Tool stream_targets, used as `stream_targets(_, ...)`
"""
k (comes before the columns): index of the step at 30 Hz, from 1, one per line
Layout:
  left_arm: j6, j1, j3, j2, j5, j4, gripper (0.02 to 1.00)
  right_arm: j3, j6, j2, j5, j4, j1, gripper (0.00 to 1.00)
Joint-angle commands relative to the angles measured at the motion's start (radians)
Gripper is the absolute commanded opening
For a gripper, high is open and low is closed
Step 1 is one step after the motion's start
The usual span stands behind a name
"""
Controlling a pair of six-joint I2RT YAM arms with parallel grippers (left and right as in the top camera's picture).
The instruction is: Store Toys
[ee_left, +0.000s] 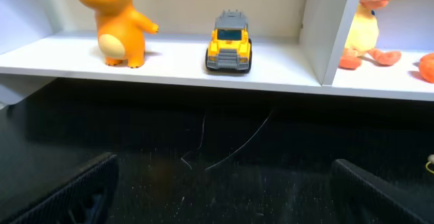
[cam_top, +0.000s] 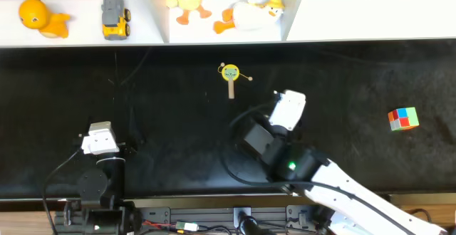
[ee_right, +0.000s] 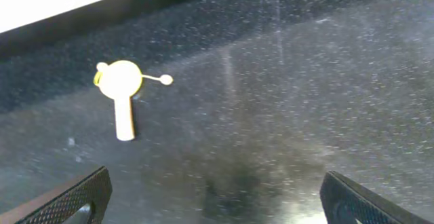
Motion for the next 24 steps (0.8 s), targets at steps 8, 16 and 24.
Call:
stream_targets(8,0.022,-0.006,-0.001,-0.011,0.0,-0.004,0.998,0.177,0.034,0.182,-0.071,0.006,0.005,0.996)
stream_targets(16,0.022,-0.006,-0.001,-0.011,0.0,-0.004,0.998,0.196,0.018,0.272,-0.151,0.006,-0.019,0.998)
stream_targets(24,0.022,-0.006,-0.001,-0.011,0.0,-0.004,0.998,0.304,-0.184,0.392,-0.288,0.006,-0.103,0.998)
